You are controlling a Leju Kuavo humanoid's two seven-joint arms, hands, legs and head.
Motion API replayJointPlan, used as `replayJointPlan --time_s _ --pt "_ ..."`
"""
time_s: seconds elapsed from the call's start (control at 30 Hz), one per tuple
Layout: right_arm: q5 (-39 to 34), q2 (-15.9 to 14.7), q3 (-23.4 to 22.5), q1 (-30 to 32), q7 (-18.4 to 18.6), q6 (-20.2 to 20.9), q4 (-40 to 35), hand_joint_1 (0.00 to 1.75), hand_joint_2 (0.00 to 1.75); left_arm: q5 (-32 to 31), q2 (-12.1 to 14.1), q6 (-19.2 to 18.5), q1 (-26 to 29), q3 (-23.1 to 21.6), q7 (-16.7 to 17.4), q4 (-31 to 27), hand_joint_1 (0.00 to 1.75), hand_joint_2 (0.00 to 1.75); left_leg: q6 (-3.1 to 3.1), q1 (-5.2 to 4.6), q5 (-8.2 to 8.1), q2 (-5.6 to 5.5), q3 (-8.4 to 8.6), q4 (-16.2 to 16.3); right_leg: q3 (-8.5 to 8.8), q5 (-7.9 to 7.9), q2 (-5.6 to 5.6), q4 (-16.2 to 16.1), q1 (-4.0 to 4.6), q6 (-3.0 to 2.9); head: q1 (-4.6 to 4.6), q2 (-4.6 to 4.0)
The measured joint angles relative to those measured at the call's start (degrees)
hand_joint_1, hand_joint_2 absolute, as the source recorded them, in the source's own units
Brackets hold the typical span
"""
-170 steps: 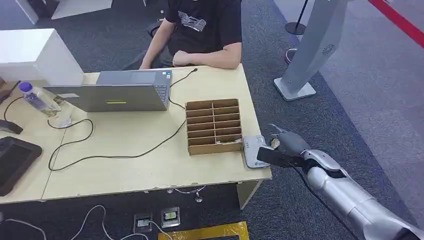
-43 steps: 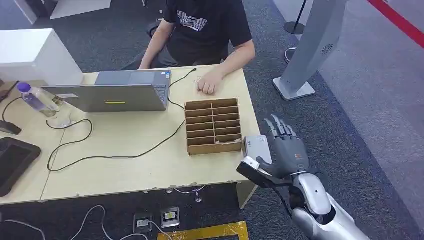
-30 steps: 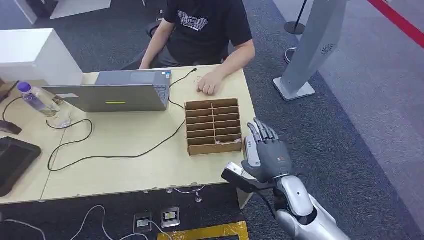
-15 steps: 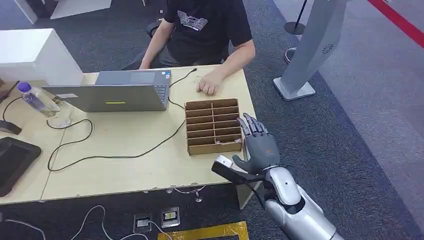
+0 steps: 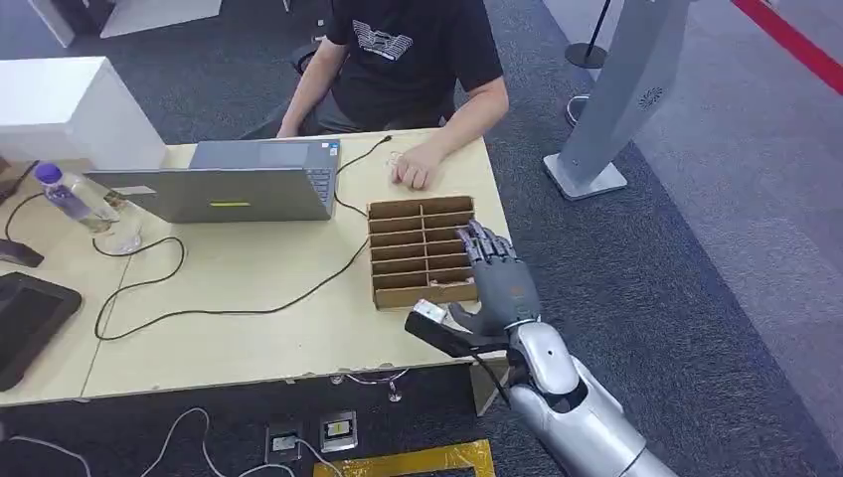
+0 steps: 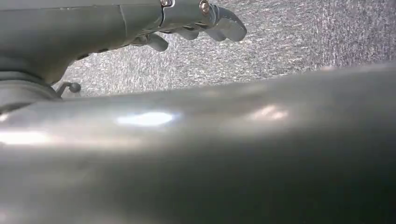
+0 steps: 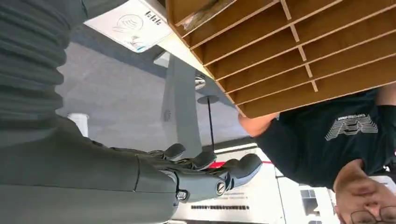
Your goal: Pass the card to the sensor for recognition and then transmit it.
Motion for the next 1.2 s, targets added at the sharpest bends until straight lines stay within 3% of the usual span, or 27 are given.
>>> replayJointPlan --time_s 0.67,1.2 --pt "3.13 3.30 0.20 -0.36 -1.64 -3.65 7.50 0.00 1.75 -0.70 0.04 0.09 -0.05 -0.02 -0.96 0.00 0.00 0.00 0.00 0.00 0.00 0.00 0.00 0.00 0.00 0.00 0.02 0.01 0.00 0.00 -0.02 0.00" --pt "6.10 5.29 -0.04 -1.72 -1.57 -4.26 12.33 0.00 1.75 -0.77 0.04 0.26 -0.06 -0.02 -1.14 0.00 0.00 0.00 0.00 0.00 0.00 0.00 0.00 0.00 0.00 0.00 0.01 0.00 0.00 0.00 0.00 0.00"
